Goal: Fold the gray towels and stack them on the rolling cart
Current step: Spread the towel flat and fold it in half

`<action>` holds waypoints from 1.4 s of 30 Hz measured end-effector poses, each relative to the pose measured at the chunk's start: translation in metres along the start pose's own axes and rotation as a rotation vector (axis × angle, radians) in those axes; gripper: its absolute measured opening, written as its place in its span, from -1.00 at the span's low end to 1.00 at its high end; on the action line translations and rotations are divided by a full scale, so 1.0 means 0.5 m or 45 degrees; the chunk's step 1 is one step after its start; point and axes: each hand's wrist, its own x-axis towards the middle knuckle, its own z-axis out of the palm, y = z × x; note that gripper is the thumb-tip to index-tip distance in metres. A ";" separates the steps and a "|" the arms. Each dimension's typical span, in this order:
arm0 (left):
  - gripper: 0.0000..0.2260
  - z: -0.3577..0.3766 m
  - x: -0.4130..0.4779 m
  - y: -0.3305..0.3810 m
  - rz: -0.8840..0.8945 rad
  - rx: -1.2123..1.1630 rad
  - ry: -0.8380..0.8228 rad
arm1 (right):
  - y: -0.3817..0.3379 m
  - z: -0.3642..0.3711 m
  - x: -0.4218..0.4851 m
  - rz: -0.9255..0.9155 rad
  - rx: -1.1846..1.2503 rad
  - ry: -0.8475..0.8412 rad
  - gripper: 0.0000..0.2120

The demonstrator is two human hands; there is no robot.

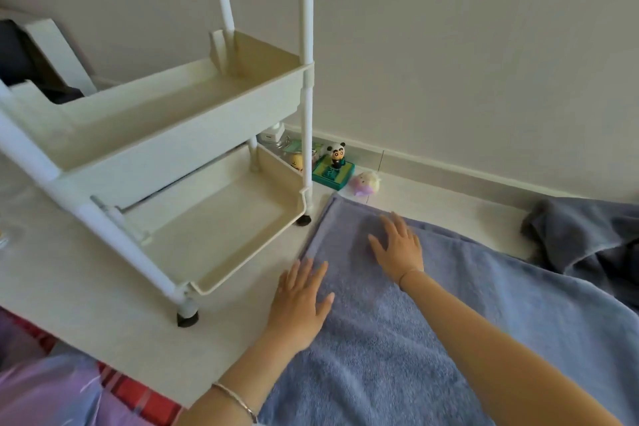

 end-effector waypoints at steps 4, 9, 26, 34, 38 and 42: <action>-0.44 0.059 -0.003 0.016 -0.018 0.105 -0.022 | 0.082 0.026 -0.069 -0.045 -0.195 0.036 -0.24; -0.44 0.106 -0.049 0.078 0.095 0.074 -0.026 | 0.147 -0.001 -0.148 0.036 -0.166 0.058 -0.24; -0.54 0.050 0.119 0.151 0.077 -0.053 0.173 | 0.222 -0.103 -0.104 0.022 0.027 0.229 -0.59; -0.56 0.108 0.054 0.184 0.099 0.046 0.182 | 0.298 -0.074 -0.255 0.163 0.068 0.101 -0.45; -0.58 0.086 0.059 0.206 0.086 -0.026 0.303 | 0.301 -0.088 -0.251 0.149 -0.022 0.143 -0.53; -0.61 0.044 0.114 0.203 -0.091 -0.327 0.223 | 0.265 -0.113 -0.182 0.202 -0.115 0.110 -0.64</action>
